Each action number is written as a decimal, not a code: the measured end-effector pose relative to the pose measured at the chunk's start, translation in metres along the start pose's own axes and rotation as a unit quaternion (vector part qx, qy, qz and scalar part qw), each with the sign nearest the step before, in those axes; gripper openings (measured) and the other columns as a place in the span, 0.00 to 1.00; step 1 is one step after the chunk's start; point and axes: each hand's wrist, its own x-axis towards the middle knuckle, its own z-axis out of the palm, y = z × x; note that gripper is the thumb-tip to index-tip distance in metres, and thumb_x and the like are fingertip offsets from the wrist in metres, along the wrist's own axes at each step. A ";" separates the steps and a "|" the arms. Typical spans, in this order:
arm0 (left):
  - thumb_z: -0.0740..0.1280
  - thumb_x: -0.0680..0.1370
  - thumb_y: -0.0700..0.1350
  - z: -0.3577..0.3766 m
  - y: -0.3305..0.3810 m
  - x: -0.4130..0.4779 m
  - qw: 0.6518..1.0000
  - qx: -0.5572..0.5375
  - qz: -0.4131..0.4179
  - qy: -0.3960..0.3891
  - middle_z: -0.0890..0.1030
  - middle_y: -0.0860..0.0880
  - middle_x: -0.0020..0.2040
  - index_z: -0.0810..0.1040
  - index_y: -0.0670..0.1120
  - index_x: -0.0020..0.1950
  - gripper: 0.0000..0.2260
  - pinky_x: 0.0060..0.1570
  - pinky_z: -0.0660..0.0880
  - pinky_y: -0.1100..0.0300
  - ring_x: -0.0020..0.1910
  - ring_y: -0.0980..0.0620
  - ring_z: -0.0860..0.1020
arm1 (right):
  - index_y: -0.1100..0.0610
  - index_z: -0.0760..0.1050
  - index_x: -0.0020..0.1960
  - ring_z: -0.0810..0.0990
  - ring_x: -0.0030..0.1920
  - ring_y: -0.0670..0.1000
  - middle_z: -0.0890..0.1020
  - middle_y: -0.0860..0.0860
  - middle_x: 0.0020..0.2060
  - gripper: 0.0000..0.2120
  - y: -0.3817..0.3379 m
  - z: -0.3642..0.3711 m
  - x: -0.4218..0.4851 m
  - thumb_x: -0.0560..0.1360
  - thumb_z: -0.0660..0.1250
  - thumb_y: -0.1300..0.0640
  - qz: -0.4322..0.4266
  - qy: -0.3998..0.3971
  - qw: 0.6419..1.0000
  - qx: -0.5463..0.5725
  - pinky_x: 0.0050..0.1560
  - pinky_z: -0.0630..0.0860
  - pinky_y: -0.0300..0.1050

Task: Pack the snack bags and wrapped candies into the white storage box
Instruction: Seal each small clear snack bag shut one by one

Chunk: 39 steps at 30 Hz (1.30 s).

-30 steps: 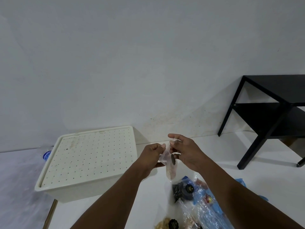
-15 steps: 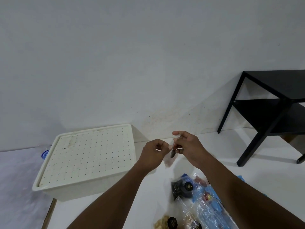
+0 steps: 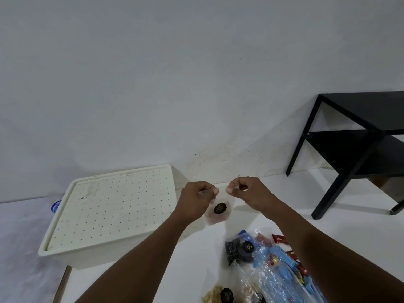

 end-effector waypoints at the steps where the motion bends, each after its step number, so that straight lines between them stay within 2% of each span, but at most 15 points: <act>1: 0.72 0.77 0.48 -0.004 -0.001 -0.001 1.000 -0.013 -0.003 0.002 0.86 0.48 0.37 0.84 0.47 0.44 0.06 0.42 0.77 0.61 0.39 0.52 0.85 | 0.52 0.82 0.47 0.78 0.45 0.46 0.83 0.51 0.46 0.04 -0.003 0.004 0.000 0.75 0.73 0.52 0.003 -0.008 1.000 0.001 0.47 0.73 0.39; 4: 0.72 0.78 0.46 -0.003 0.001 -0.001 0.998 -0.055 -0.020 0.010 0.86 0.44 0.39 0.84 0.43 0.46 0.07 0.38 0.75 0.64 0.38 0.51 0.85 | 0.51 0.80 0.48 0.80 0.48 0.47 0.84 0.50 0.45 0.03 -0.005 0.008 0.001 0.78 0.70 0.52 0.029 -0.034 0.999 0.023 0.50 0.74 0.43; 7: 0.71 0.78 0.45 -0.001 0.001 -0.004 0.996 -0.084 -0.037 0.005 0.86 0.43 0.39 0.83 0.40 0.47 0.08 0.39 0.77 0.60 0.38 0.50 0.84 | 0.52 0.79 0.47 0.83 0.48 0.49 0.85 0.51 0.43 0.04 -0.004 0.012 0.000 0.79 0.68 0.54 0.032 -0.045 0.997 0.045 0.50 0.75 0.46; 11: 0.69 0.80 0.46 -0.003 -0.002 -0.002 0.997 -0.072 -0.040 -0.004 0.86 0.45 0.38 0.83 0.42 0.46 0.08 0.45 0.78 0.55 0.39 0.52 0.83 | 0.54 0.81 0.49 0.84 0.46 0.48 0.86 0.52 0.43 0.06 -0.008 0.016 -0.002 0.78 0.68 0.53 0.024 -0.046 0.998 0.047 0.47 0.76 0.44; 14: 0.69 0.80 0.47 -0.006 -0.001 0.000 0.997 -0.060 -0.033 -0.019 0.87 0.46 0.39 0.82 0.43 0.46 0.08 0.50 0.78 0.54 0.41 0.52 0.84 | 0.56 0.82 0.48 0.83 0.42 0.48 0.85 0.53 0.40 0.07 -0.007 0.020 -0.002 0.77 0.71 0.52 -0.002 -0.043 0.998 0.035 0.44 0.75 0.43; 17: 0.70 0.79 0.47 -0.008 0.003 -0.001 0.996 -0.079 -0.027 -0.016 0.87 0.44 0.40 0.83 0.42 0.46 0.08 0.46 0.78 0.57 0.41 0.52 0.85 | 0.58 0.81 0.47 0.80 0.39 0.46 0.83 0.51 0.36 0.06 -0.009 0.021 -0.002 0.76 0.72 0.55 -0.015 -0.028 0.998 0.059 0.43 0.73 0.39; 20: 0.73 0.77 0.46 -0.009 0.003 -0.005 0.989 -0.143 -0.038 0.012 0.87 0.43 0.40 0.83 0.40 0.49 0.09 0.42 0.78 0.58 0.41 0.49 0.86 | 0.58 0.82 0.46 0.79 0.39 0.47 0.82 0.51 0.36 0.05 -0.014 0.020 -0.001 0.76 0.72 0.56 -0.019 -0.017 0.998 0.062 0.42 0.72 0.39; 25: 0.74 0.76 0.45 -0.013 -0.001 -0.006 0.976 -0.205 -0.068 0.013 0.86 0.41 0.44 0.82 0.39 0.50 0.10 0.44 0.78 0.57 0.42 0.49 0.85 | 0.59 0.82 0.48 0.79 0.40 0.49 0.82 0.52 0.36 0.06 -0.013 0.020 -0.002 0.76 0.72 0.56 0.012 -0.009 0.995 0.102 0.42 0.72 0.44; 28: 0.72 0.77 0.43 -0.015 0.002 -0.004 0.978 -0.196 -0.067 0.002 0.85 0.45 0.43 0.82 0.41 0.48 0.06 0.43 0.78 0.60 0.46 0.51 0.85 | 0.57 0.83 0.48 0.80 0.40 0.48 0.83 0.50 0.37 0.07 -0.014 0.024 -0.005 0.74 0.74 0.53 0.022 -0.017 0.992 0.121 0.42 0.72 0.44; 30: 0.72 0.78 0.43 -0.016 0.002 -0.004 0.979 -0.193 -0.064 -0.011 0.84 0.48 0.41 0.81 0.41 0.48 0.05 0.43 0.78 0.60 0.47 0.51 0.84 | 0.55 0.83 0.45 0.80 0.39 0.47 0.83 0.47 0.36 0.06 -0.014 0.026 -0.005 0.73 0.75 0.53 0.015 -0.018 0.993 0.118 0.42 0.72 0.44; 35: 0.73 0.77 0.45 -0.015 0.000 -0.007 0.973 -0.219 -0.077 -0.007 0.86 0.45 0.41 0.82 0.41 0.49 0.08 0.50 0.80 0.53 0.46 0.49 0.84 | 0.57 0.80 0.38 0.76 0.38 0.49 0.80 0.52 0.35 0.08 -0.016 0.024 -0.002 0.72 0.76 0.55 -0.009 -0.007 0.993 0.120 0.44 0.71 0.44; 39: 0.74 0.76 0.49 -0.017 -0.001 -0.008 0.971 -0.222 -0.089 -0.023 0.85 0.44 0.43 0.84 0.41 0.51 0.11 0.52 0.79 0.53 0.45 0.51 0.84 | 0.58 0.82 0.40 0.78 0.37 0.47 0.82 0.53 0.34 0.09 -0.019 0.025 -0.005 0.72 0.76 0.52 -0.015 -0.010 0.994 0.106 0.44 0.70 0.43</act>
